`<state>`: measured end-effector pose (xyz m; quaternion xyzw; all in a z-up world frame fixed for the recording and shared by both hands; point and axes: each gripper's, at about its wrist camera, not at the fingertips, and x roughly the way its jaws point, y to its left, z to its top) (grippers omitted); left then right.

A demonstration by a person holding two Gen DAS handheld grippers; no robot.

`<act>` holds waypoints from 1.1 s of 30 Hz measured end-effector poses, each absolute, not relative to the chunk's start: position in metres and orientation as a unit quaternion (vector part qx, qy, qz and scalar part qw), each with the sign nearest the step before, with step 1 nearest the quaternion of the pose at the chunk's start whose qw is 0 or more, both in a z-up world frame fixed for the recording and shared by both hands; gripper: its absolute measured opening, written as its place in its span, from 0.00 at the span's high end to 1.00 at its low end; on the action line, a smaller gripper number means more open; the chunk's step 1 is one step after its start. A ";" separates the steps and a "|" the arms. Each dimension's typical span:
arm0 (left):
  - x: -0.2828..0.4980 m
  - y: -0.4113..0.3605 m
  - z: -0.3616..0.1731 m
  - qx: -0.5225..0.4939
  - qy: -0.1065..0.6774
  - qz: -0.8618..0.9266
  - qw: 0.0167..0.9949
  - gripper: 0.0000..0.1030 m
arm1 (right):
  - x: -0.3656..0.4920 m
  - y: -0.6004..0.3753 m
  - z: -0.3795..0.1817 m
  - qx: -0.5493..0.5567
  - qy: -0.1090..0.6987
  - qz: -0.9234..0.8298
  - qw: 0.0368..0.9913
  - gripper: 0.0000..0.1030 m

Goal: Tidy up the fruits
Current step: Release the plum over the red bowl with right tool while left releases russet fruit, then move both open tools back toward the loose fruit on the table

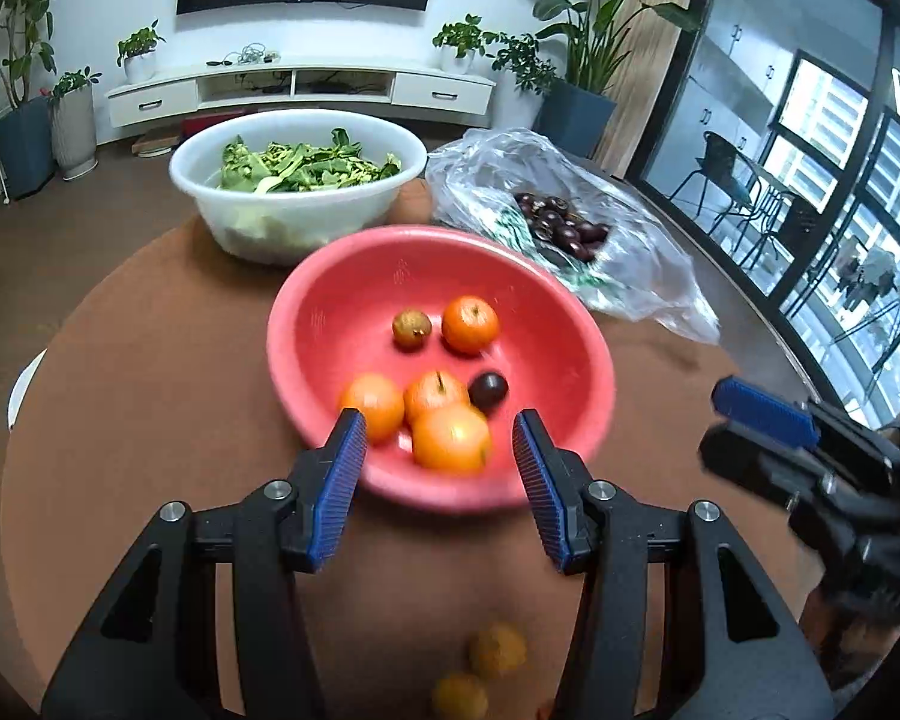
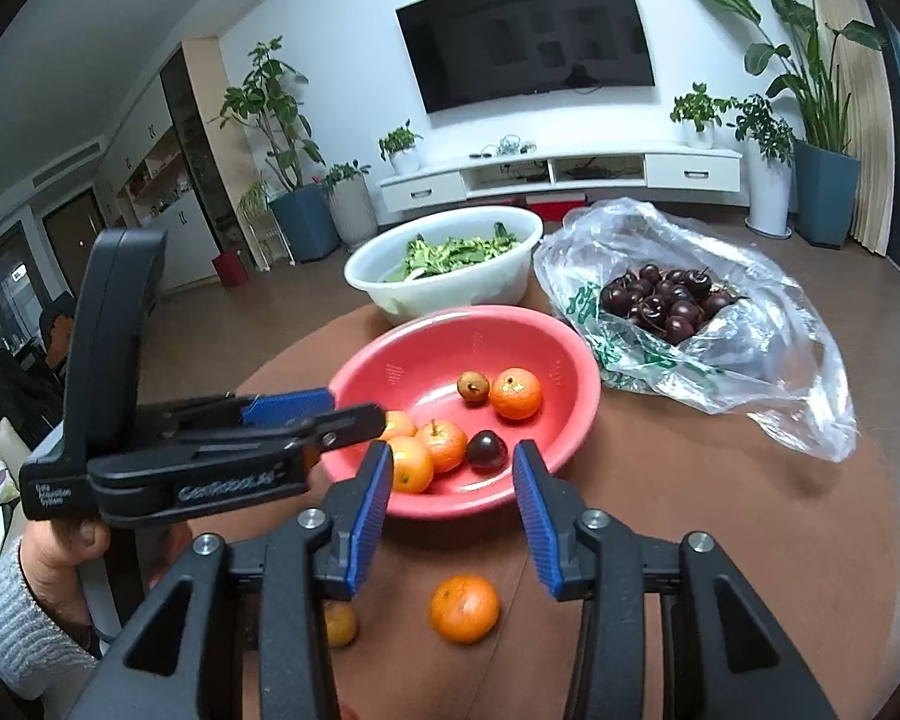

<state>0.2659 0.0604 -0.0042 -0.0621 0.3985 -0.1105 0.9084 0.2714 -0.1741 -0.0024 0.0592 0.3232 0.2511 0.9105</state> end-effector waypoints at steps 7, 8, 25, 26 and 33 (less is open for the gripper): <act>0.194 0.064 -0.007 -0.056 0.395 -0.112 0.910 0.53 | 0.218 -0.188 -0.003 0.070 0.306 0.248 0.917 0.51; 0.185 0.064 -0.009 -0.055 0.395 -0.111 0.910 0.53 | 0.212 -0.189 -0.004 0.069 0.306 0.247 0.917 0.50; 0.100 0.078 -0.051 -0.042 0.421 -0.092 0.902 0.53 | 0.107 -0.164 -0.061 0.044 0.380 0.281 0.880 0.49; 0.099 0.079 -0.053 -0.043 0.423 -0.090 0.901 0.53 | 0.102 -0.160 -0.064 0.039 0.385 0.283 0.878 0.49; 0.100 0.076 -0.055 -0.036 0.423 -0.093 0.900 0.53 | 0.088 -0.150 -0.080 0.025 0.410 0.283 0.867 0.49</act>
